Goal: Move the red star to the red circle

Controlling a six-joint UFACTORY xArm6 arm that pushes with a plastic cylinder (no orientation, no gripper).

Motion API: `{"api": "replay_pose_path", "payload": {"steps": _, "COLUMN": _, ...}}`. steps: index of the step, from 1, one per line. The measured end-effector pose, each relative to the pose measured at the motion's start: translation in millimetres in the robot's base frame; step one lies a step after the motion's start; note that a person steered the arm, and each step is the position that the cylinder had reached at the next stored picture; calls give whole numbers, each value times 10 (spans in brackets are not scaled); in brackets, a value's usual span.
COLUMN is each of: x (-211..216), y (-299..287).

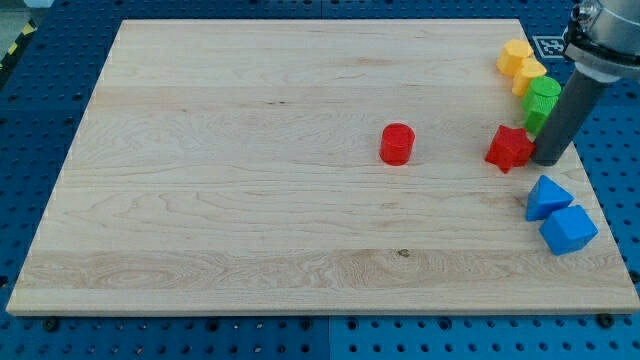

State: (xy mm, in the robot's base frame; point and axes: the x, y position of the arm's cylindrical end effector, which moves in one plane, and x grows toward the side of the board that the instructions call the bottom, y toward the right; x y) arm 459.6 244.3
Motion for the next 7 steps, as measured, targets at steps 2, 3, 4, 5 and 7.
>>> {"api": "replay_pose_path", "payload": {"steps": 2, "x": -43, "y": -467}}
{"api": "replay_pose_path", "payload": {"steps": 3, "x": -115, "y": -577}}
{"api": "replay_pose_path", "payload": {"steps": 4, "x": -281, "y": -621}}
{"api": "replay_pose_path", "payload": {"steps": 5, "x": -307, "y": -637}}
{"api": "replay_pose_path", "payload": {"steps": 7, "x": -536, "y": -832}}
